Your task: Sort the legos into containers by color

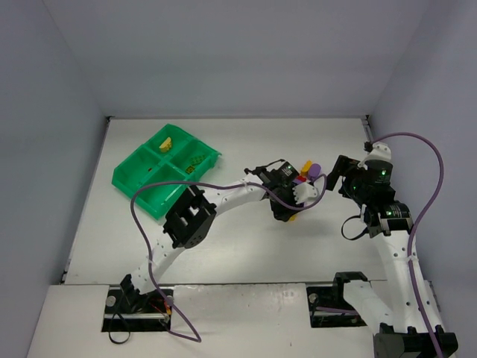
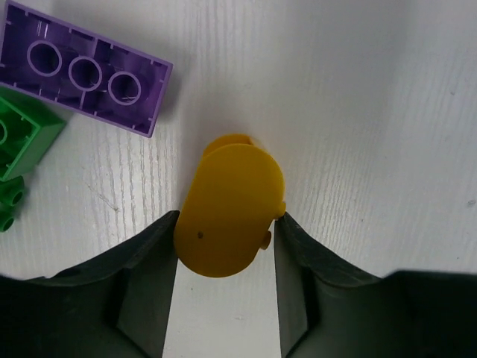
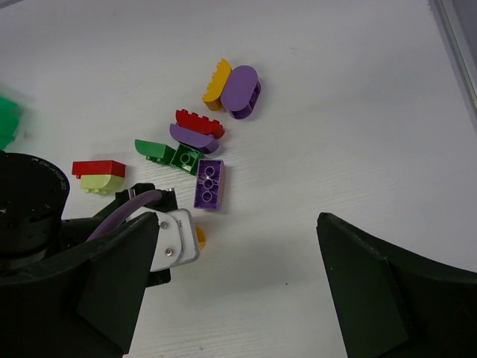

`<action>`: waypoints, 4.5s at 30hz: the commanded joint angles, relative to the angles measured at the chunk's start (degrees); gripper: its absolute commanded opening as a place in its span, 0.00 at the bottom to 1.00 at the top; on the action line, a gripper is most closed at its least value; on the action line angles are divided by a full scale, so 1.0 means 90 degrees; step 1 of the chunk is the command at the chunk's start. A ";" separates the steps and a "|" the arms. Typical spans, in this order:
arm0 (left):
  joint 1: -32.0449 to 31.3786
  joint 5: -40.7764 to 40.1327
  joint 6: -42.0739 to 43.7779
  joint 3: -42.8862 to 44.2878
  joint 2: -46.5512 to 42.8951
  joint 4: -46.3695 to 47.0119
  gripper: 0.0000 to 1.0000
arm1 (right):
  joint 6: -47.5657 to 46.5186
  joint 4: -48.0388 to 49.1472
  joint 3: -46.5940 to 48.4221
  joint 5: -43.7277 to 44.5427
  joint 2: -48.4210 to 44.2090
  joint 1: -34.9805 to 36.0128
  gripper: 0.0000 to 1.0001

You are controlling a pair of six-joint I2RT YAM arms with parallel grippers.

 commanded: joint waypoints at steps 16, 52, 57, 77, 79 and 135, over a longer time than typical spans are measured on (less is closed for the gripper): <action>0.0856 -0.0967 -0.1246 -0.2433 -0.3421 0.1043 0.20 | 0.0081 0.0345 0.0057 -0.0329 -0.0007 0.0020 0.84; 0.5263 -0.2472 -0.2223 0.0506 -0.1694 -0.0413 0.55 | -0.0280 0.0403 0.0213 -0.1091 0.0433 0.0010 0.85; 0.5156 -0.2141 -0.2300 0.0311 -0.2133 -0.0413 0.56 | -0.0280 0.0413 0.0223 -0.1227 0.0452 0.0010 0.85; 0.2011 -0.0186 -0.0231 0.0612 -0.1266 -0.1271 0.57 | -0.0105 0.0413 0.0047 -0.2008 0.0355 0.0010 0.78; 0.1903 -0.0370 -0.0211 0.0623 -0.1168 -0.1136 0.57 | -0.0066 0.0423 -0.0011 -0.2048 0.0325 0.0010 0.78; 0.1874 0.0525 0.2182 0.0712 -0.0034 -0.0901 0.09 | -0.0144 0.0442 0.0145 -0.2087 0.0911 0.0010 0.78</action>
